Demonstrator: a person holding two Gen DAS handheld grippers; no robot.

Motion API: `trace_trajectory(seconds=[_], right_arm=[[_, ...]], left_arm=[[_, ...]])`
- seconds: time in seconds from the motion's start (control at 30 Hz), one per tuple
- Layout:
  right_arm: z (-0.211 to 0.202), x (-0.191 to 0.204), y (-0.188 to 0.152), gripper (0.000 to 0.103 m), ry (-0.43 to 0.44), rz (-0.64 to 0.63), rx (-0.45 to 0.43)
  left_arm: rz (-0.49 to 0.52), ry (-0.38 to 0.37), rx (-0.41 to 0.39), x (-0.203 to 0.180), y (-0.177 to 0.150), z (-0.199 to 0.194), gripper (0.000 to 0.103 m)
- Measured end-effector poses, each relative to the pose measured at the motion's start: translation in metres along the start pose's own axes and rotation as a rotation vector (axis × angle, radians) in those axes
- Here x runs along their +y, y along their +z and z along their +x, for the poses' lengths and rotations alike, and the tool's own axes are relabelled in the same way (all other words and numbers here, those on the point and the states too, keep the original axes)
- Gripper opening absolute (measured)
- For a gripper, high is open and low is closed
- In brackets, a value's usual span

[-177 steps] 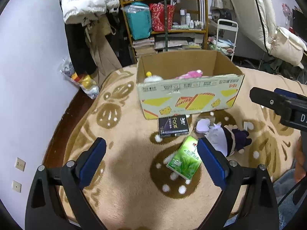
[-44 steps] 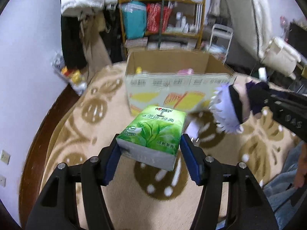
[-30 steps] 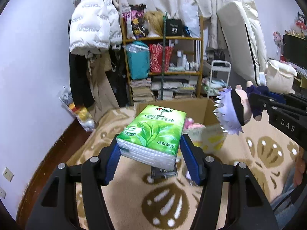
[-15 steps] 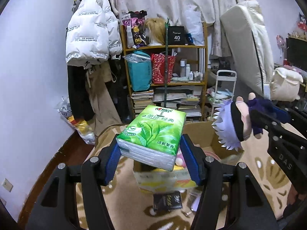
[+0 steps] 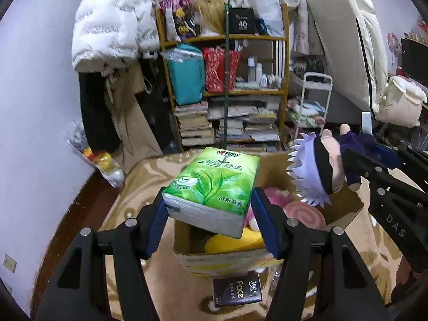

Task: Organize soft objects
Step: 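Lift the green tissue pack and doll and carry both over the box, then open both grippers to drop the tissue pack and doll into the box, then lower the left gripper toward the black Face tissue pack while the right gripper approaches the clear bag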

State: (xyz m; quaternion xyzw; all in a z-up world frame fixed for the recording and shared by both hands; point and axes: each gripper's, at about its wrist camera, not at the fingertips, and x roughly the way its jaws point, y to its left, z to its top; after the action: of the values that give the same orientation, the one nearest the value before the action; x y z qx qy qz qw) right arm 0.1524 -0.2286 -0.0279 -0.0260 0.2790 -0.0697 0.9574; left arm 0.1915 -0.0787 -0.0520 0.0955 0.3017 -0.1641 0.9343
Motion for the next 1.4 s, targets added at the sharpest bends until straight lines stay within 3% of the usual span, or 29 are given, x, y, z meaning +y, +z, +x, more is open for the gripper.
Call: trace_trajectory(seconds=[0.27, 0.47, 0.67, 0.73, 0.8, 0.97, 1.1, 1.4], right_arm=[[0.023, -0.007, -0.016, 0.03, 0.072, 0.047, 0.115], [0.026, -0.007, -0.023, 0.034, 0.039, 0.025, 0.165], [0.013, -0.016, -0.021, 0.062, 0.047, 0.061, 0.151], [0.008, -0.016, -0.019, 0.08, 0.038, 0.054, 0.147], [0.003, -0.017, -0.019, 0.089, 0.034, 0.051, 0.141], [-0.01, -0.017, -0.021, 0.091, 0.044, 0.067, 0.153], [-0.026, -0.013, -0.024, 0.102, 0.037, 0.05, 0.136], [-0.051, -0.014, -0.032, 0.103, 0.061, 0.095, 0.152]], left_arm=[[0.038, -0.01, 0.047, -0.011, -0.014, 0.016, 0.061], [0.032, 0.006, 0.04, -0.01, -0.016, 0.009, 0.07], [0.015, 0.041, 0.053, -0.002, -0.016, -0.002, 0.084], [0.014, 0.06, 0.061, -0.001, -0.017, -0.007, 0.094], [0.008, 0.087, 0.062, 0.002, -0.018, -0.013, 0.096], [-0.027, 0.086, 0.091, 0.009, -0.023, -0.029, 0.097], [-0.029, 0.107, 0.12, 0.013, -0.024, -0.042, 0.097], [-0.024, 0.1, 0.123, 0.015, -0.032, -0.079, 0.097]])
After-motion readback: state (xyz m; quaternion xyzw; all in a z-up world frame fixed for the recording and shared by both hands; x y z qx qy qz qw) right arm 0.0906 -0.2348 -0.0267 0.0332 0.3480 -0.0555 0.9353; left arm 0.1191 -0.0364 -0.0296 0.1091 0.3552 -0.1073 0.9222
